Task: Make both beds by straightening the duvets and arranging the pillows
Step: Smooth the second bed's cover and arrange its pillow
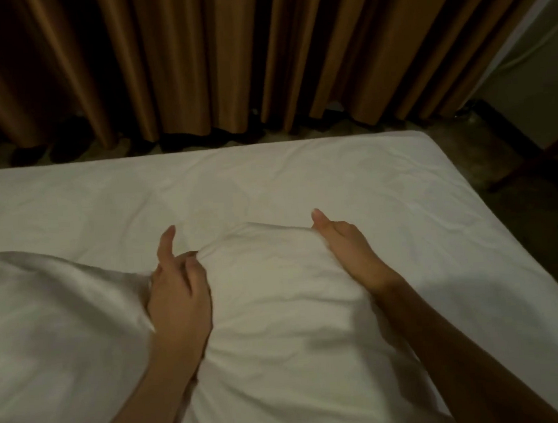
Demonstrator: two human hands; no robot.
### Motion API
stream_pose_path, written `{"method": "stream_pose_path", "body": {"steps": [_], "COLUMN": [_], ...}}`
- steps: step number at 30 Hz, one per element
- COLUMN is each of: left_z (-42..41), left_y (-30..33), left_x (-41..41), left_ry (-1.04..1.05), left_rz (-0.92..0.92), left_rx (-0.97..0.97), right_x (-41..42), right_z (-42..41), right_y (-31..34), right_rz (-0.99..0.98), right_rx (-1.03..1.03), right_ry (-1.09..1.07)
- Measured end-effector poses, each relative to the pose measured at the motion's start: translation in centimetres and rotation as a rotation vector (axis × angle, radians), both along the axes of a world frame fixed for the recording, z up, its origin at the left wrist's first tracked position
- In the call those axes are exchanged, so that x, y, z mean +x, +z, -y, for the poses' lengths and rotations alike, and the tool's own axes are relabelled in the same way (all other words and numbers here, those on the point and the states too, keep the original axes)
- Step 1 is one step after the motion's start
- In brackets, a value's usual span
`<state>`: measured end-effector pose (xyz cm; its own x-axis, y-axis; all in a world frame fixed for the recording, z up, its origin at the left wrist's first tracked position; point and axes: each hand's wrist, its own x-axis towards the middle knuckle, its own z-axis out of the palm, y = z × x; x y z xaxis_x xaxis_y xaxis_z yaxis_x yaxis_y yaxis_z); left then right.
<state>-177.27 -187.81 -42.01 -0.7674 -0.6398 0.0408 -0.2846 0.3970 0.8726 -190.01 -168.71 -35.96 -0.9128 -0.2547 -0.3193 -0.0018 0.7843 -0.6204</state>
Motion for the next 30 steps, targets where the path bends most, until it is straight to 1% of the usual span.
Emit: {"method": "stream_pose_path", "body": {"steps": [2,3,4,5,9,10,12,15,17,18,21,23,25,30], "left_z": [-0.4,-0.5,-0.7,-0.7,-0.7,-0.7,-0.7,-0.6,-0.6,-0.7,-1.3,-1.4,-1.2,-1.1], "left_y": [-0.5,-0.7,-0.8,-1.0,-0.5,-0.3,-0.6,-1.4,-2.0,-2.2,-2.6,-2.8,-3.0,-2.7], "left_x": [0.2,0.3,0.2,0.2,0.1,0.0,-0.2,-0.2,0.0,0.0,0.2,0.3,0.2,0.4], "left_ry": [0.011,0.014,0.016,0.016,0.008,-0.002,-0.023,-0.017,0.017,0.024,0.040,0.048,0.047,0.044], "left_rz": [-0.015,-0.018,-0.013,-0.006,0.008,0.002,-0.008,0.001,0.006,0.008,-0.009,-0.023,-0.028,-0.034], "left_rx": [0.007,-0.006,-0.021,-0.027,-0.011,-0.021,-0.059,-0.082,-0.047,-0.026,-0.010,-0.005,-0.009,0.032], "right_x": [0.2,0.3,0.3,0.2,-0.6,-0.8,-1.1,-1.0,-1.5,-1.9,-2.3,-1.5,-0.9,-1.5], "right_z": [0.1,0.3,0.5,0.5,-1.5,-2.4,-3.3,-2.7,-1.5,-0.8,2.3,4.4,4.9,3.8], "right_y": [-0.8,-1.0,-1.1,-1.0,-0.4,-0.8,-2.3,-4.7,-4.5,-3.9,-2.5,-3.0,-3.9,-4.2], "right_rz": [0.037,0.043,0.016,-0.052,-0.434,-0.482,-0.514,-0.486,-0.433,-0.371,-0.096,0.002,0.020,-0.022], "right_rx": [-0.101,-0.096,-0.039,0.059,0.476,0.551,0.647,0.676,0.600,0.529,0.317,0.326,0.381,0.400], "right_ry": [-0.053,-0.047,-0.022,0.020,0.215,0.235,0.226,0.213,0.210,0.201,0.238,0.339,0.393,0.362]}}
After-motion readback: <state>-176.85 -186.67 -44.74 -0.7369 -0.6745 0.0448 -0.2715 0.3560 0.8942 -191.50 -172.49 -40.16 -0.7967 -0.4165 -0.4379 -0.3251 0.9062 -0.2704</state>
